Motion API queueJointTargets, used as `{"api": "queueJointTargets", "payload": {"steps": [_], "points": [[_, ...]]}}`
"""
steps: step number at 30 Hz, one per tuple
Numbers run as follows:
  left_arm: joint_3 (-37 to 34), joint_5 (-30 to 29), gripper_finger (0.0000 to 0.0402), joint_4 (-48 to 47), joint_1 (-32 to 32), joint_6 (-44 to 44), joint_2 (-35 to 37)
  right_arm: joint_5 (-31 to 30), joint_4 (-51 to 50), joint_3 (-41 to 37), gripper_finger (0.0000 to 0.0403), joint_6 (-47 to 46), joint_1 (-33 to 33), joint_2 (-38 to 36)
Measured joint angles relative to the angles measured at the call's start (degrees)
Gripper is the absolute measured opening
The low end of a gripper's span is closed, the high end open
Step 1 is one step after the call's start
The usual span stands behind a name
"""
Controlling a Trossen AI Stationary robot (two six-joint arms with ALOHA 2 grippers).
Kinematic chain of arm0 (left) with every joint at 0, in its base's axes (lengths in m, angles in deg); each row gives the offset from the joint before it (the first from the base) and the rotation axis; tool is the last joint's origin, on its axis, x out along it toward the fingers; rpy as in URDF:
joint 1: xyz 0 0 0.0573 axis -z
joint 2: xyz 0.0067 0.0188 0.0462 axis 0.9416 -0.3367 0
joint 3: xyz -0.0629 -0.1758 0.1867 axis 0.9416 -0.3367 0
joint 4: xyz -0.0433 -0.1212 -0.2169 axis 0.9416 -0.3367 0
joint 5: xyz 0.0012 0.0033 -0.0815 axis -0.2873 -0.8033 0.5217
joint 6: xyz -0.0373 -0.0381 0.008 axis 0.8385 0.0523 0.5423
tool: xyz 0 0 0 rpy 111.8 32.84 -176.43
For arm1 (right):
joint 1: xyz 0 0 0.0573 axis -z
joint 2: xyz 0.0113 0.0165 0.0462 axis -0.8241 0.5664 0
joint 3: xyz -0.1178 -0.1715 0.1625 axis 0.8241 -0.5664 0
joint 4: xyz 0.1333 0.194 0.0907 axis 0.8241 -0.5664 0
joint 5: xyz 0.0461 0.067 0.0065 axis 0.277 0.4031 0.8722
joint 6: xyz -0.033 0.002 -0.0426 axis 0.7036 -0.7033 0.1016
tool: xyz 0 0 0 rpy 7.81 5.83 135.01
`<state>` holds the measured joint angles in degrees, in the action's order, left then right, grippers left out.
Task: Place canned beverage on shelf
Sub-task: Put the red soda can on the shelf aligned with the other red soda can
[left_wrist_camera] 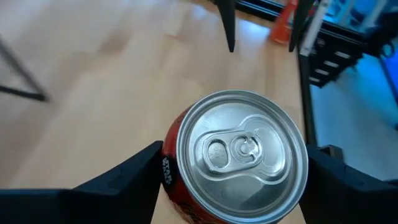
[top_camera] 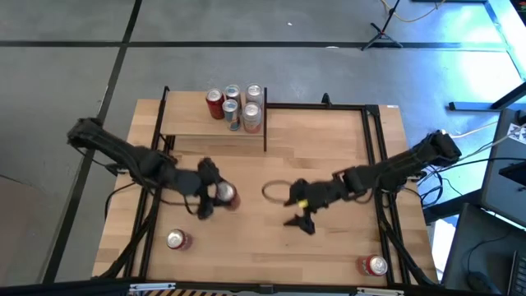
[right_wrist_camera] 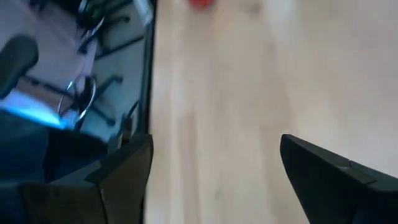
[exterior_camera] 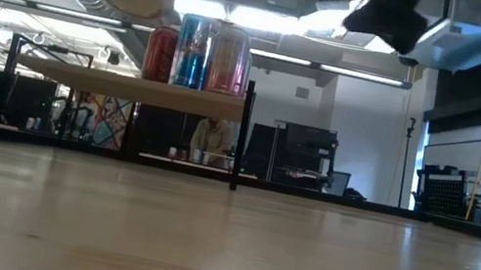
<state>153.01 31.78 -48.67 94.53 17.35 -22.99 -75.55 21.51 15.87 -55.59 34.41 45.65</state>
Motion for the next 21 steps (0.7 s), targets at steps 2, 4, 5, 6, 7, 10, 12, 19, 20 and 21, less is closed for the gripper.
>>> {"api": "queueJointTargets", "payload": {"steps": [2, 4, 5, 6, 7, 10, 12, 19, 20, 21], "points": [[0.0, 0.17, 0.0277, -3.01, -2.23, -1.22, 3.13, 0.19, 0.08, 0.0, 0.034, 0.88, 2.44, -0.93], [0.0, 0.07, 0.0277, -5.6, -4.82, -2.78, 6.23, 0.74, -0.04, 0.0, 0.034, 2.58, 5.09, -1.67], [0.0, -0.22, 0.0277, -6.94, -6.14, -3.62, 7.67, 1.17, -0.09, 0.0, 0.034, 3.6, 6.53, -2.05], [0.0, -0.43, 0.0277, -8.22, -7.61, -4.75, 9.01, 1.65, -0.06, 0.0, 0.034, 4.26, 8.0, -2.43], [0.0, -0.41, 0.0277, -9.34, -9.24, -6.05, 10.18, 1.83, -0.01, 0.0, 0.034, 4.86, 9.53, -2.84], [0.0, -0.11, 0.0277, -11.21, -14.32, -10.29, 12.72, 1.71, 0.05, 0.0, 0.034, 5.38, 14.35, -3.42], [0.0, 0.94, 0.0277, -11.93, -18.21, -13.08, 14.26, 1.64, -0.05, 0.0, 0.034, 5.49, 17.41, -3.58], [0.0, 9.3, 0.0277, -12.73, -32.71, -22.33, 16.12, 2.1, 0.23, 0.0, 0.034, 5.58, 24.53, -4.16], [0.0, 10.69, 0.0277, -12.53, -34.65, -23.91, 16.09, 2.5, 0.27, 0.0, 0.034, 5.86, 25.16, -4.16], [0.0, 11.95, 0.0277, -12.47, -36.61, -25.32, 15.98, 2.72, 0.27, 0.0, 0.034, 6.44, 25.75, -4.16]]}}
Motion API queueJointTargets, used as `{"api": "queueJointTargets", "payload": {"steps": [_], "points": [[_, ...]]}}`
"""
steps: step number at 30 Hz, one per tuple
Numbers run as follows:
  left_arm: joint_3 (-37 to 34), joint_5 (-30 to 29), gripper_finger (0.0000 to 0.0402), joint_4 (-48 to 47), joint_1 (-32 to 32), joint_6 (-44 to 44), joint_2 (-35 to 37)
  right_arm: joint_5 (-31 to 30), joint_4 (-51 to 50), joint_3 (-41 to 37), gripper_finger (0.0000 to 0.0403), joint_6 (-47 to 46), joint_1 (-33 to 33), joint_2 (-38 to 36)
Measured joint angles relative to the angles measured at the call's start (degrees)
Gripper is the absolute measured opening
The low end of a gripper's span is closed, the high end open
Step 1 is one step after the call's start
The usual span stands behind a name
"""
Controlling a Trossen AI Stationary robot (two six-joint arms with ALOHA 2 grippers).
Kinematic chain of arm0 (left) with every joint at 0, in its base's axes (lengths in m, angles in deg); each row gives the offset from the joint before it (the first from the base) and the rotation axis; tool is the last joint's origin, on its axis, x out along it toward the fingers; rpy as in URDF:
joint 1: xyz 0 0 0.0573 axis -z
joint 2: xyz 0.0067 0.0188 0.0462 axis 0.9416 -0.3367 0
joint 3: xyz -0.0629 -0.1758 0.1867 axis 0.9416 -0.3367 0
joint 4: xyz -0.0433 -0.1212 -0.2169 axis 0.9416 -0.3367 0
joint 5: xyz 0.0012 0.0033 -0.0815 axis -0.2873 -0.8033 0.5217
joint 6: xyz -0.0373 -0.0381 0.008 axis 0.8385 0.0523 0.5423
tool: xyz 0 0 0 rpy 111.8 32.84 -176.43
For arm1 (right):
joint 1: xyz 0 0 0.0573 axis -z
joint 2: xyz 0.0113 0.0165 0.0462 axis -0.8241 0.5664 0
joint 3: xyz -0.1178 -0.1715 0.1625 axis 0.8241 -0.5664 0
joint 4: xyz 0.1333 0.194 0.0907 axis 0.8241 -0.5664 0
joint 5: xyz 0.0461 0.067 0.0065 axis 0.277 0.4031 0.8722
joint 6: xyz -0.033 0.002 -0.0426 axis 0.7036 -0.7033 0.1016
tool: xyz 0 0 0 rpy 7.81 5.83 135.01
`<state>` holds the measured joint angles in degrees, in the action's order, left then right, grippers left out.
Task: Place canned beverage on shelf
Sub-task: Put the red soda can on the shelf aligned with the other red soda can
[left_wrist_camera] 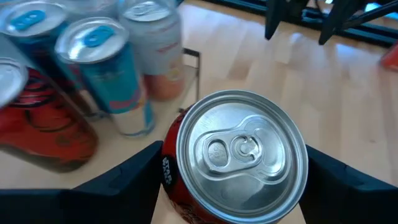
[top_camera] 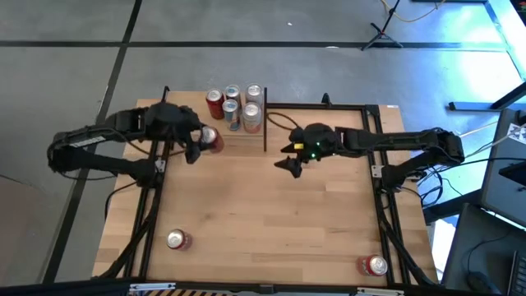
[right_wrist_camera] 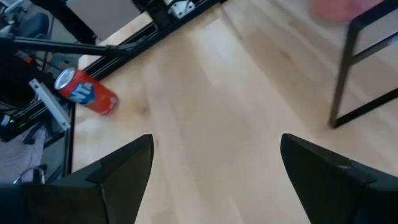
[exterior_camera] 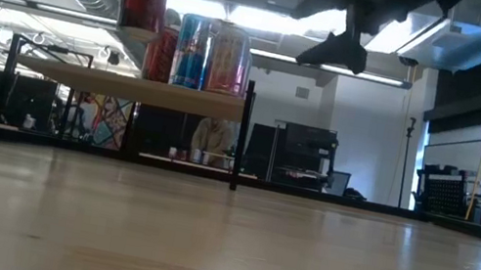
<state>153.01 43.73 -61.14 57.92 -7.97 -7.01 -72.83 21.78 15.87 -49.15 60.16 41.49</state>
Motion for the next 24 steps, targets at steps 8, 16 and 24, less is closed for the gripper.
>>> {"api": "queueJointTargets", "payload": {"steps": [8, 16, 24], "points": [[0.02, 9.24, 0.0277, -0.57, -12.53, -2.89, -0.41, 4.67, 0.13, 0.0, 0.034, 5.03, 5.23, -1.04], [0.02, 12.77, 0.0277, -2.72, -18.66, -3.22, -0.43, 12.73, -0.42, -0.02, 0.034, 10.43, 11.35, -4.61], [0.02, 14.05, 0.0277, -2.54, -22.56, -6.45, -0.71, 14.23, -2.7, -0.02, 0.034, 13.74, 14.66, -6.34]]}}
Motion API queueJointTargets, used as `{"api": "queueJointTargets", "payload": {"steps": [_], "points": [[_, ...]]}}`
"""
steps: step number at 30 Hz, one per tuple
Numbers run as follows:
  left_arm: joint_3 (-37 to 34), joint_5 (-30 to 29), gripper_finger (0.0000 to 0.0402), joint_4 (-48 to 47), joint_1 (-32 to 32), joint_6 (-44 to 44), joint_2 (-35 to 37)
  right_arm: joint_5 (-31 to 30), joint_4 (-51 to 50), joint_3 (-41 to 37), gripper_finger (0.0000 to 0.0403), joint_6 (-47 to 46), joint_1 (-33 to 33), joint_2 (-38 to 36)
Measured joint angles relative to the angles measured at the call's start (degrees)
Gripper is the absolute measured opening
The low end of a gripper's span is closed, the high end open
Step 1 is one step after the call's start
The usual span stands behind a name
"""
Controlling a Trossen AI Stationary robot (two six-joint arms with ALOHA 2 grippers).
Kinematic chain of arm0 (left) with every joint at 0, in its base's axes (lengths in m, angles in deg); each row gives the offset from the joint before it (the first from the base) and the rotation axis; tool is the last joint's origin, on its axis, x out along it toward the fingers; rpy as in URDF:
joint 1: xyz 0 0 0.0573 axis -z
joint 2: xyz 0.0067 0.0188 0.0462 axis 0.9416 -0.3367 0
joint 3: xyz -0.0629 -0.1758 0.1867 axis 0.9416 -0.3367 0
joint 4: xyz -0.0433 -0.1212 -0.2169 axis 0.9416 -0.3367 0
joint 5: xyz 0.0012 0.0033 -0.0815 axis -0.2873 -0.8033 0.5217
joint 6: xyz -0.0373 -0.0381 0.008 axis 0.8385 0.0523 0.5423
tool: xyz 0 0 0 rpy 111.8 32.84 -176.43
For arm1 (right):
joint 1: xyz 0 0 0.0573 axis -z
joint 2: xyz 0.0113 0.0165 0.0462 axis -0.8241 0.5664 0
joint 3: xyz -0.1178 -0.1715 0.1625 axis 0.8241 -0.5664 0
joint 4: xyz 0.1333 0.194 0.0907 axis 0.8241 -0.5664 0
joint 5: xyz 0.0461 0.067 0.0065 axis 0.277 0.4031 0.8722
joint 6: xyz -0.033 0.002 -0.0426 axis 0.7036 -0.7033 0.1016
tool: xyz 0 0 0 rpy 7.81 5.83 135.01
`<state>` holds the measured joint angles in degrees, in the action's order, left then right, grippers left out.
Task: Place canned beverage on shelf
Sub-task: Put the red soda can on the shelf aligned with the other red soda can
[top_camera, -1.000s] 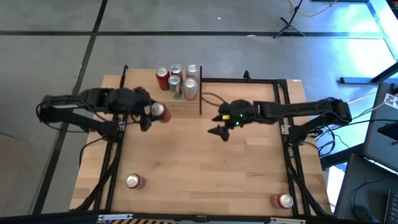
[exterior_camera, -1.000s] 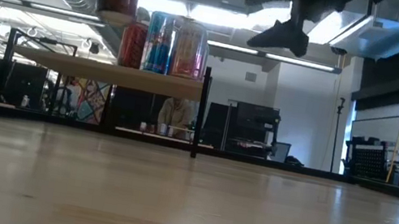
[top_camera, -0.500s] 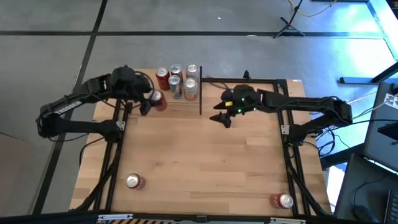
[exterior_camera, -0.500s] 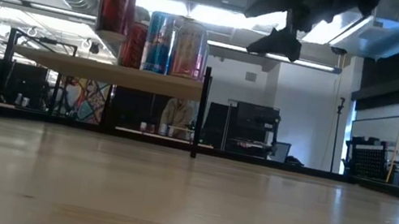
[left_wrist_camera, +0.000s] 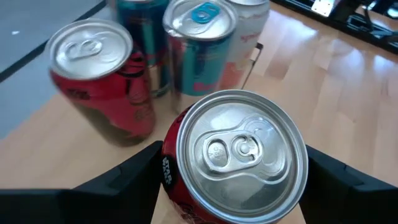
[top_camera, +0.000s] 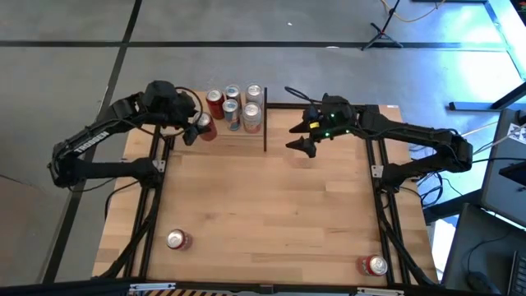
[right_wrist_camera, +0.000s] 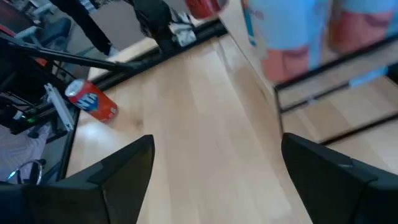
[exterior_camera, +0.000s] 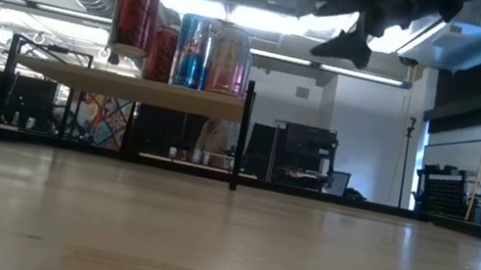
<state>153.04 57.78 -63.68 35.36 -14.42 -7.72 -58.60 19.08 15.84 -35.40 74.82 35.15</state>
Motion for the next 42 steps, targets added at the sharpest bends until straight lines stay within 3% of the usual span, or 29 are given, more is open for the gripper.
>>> {"api": "queueJointTargets", "payload": {"steps": [8, 17, 29, 42], "points": [[0.0, 0.27, 0.0277, 1.09, -3.68, -5.96, -4.09, 1.13, -5.39, -0.02, 0.034, 1.52, 1.0, 0.0], [0.02, 7.14, 0.0277, 5.84, -7.47, -8.84, -8.43, 0.77, -6.53, -0.02, 0.034, 1.43, 0.98, 0.02], [0.09, 5.96, 0.0277, 7.83, -7.51, -12.0, -11.36, 0.66, -6.63, -0.02, 0.034, 1.3, 0.96, 0.04], [0.09, 8.44, 0.0331, 8.21, -7.51, -11.94, -11.34, 0.59, -6.63, -0.02, 0.034, 1.28, 0.96, 0.07]]}}
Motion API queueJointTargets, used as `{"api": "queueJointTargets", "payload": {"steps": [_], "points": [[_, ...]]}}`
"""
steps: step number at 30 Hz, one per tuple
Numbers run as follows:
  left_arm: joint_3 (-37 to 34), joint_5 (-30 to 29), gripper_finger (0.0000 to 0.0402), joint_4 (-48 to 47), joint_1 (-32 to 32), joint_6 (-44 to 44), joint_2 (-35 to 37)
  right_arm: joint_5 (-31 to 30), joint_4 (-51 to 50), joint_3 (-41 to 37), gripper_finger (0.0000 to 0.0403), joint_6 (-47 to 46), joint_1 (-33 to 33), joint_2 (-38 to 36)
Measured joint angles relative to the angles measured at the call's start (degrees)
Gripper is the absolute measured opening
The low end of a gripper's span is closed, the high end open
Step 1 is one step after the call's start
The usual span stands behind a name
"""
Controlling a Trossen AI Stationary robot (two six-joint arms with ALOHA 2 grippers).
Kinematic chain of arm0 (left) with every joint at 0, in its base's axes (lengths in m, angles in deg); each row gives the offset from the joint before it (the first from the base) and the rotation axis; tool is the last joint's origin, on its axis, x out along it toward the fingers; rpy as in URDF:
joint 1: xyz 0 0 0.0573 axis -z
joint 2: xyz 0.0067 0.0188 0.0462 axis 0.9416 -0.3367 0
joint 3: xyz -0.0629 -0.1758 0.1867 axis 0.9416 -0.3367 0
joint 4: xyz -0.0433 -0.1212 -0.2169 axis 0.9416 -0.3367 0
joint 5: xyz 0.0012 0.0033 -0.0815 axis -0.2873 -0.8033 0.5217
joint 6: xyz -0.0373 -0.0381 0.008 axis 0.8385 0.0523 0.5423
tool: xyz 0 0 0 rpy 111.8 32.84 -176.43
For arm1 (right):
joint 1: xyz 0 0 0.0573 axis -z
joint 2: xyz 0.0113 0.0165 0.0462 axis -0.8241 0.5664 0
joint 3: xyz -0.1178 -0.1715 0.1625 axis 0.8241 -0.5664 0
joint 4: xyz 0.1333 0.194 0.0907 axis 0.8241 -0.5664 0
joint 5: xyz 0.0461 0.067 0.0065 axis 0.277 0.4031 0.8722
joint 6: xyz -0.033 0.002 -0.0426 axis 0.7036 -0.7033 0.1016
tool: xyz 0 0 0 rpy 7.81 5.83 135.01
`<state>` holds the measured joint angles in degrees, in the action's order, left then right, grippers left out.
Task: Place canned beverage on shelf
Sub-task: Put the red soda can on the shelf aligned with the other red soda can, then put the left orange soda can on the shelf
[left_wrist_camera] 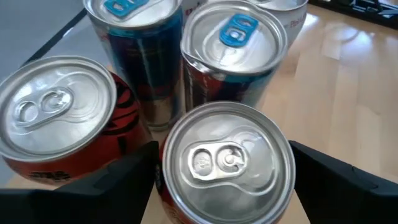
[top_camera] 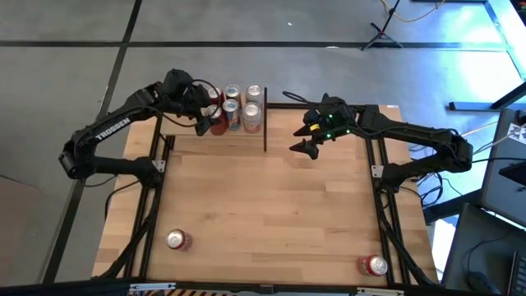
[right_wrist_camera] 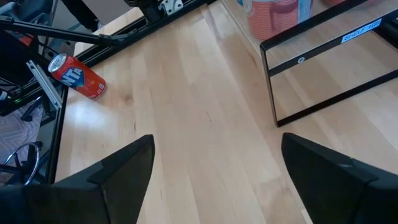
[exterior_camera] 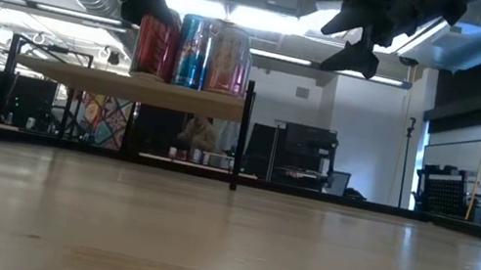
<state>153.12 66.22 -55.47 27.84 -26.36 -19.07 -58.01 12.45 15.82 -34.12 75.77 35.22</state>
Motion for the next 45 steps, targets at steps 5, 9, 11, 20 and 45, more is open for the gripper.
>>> {"api": "queueJointTargets", "payload": {"steps": [5, 9, 11, 20, 45], "points": [[0.0, -1.12, 0.0328, 0.01, 0.0, -0.27, 0.04, 0.0, 0.01, 0.0, 0.034, 0.0, 0.0, 0.0], [0.0, -1.46, 0.0328, 0.03, 0.0, -0.39, 0.21, 0.0, 0.0, 0.0, 0.034, 0.0, 0.0, 0.0], [0.0, -2.51, 0.0328, 0.25, 0.0, -1.15, 0.67, 0.0, 0.02, 0.0, 0.034, 0.0, 0.0, 0.0], [0.0, -4.16, 0.0328, 2.89, 0.0, -0.89, 3.4, 0.0, 0.0, 0.0, 0.034, 0.0, 0.0, 0.0], [-0.05, 1.45, 0.0328, 14.93, 11.02, 15.65, 14.08, 0.2, 7.46, 0.0, 0.034, -0.96, -0.07, 0.02]]}}
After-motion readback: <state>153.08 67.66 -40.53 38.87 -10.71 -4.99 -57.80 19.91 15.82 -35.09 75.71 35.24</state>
